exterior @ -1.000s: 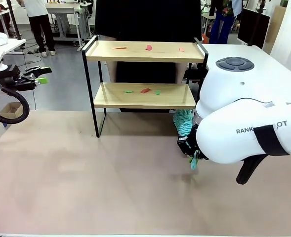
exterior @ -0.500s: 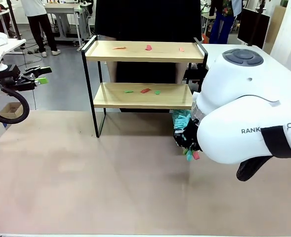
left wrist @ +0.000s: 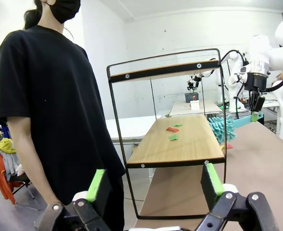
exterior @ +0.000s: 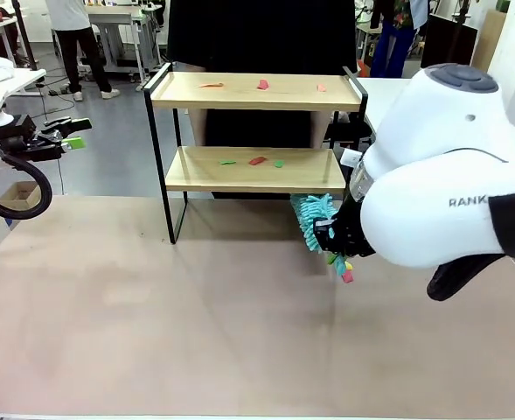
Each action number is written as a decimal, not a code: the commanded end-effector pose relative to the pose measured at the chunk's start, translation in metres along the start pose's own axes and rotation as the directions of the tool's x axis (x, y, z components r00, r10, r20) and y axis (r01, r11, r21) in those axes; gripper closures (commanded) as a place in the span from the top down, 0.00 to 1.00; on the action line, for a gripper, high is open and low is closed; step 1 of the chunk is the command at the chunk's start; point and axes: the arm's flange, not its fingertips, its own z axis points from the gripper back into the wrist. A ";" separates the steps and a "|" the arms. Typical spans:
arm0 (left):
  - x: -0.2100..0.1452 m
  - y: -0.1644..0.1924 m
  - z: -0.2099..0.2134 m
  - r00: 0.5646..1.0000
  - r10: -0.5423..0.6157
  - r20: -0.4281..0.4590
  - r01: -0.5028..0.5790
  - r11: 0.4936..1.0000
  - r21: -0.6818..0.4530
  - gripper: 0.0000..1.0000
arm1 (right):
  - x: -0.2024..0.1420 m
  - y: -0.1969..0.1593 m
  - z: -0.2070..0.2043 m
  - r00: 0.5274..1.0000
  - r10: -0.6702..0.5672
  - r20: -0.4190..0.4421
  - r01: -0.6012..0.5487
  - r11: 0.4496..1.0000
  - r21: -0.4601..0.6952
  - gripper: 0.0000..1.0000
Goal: Clean the shelf.
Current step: Clean the specific section of the Shelf indicated by the human with the Duster.
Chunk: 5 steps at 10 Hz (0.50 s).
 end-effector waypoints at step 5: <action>0.003 -0.001 0.000 1.000 -0.010 0.002 0.010 1.000 0.002 1.00 | -0.031 -0.057 0.038 0.838 0.513 -0.185 -0.445 0.840 0.312 0.13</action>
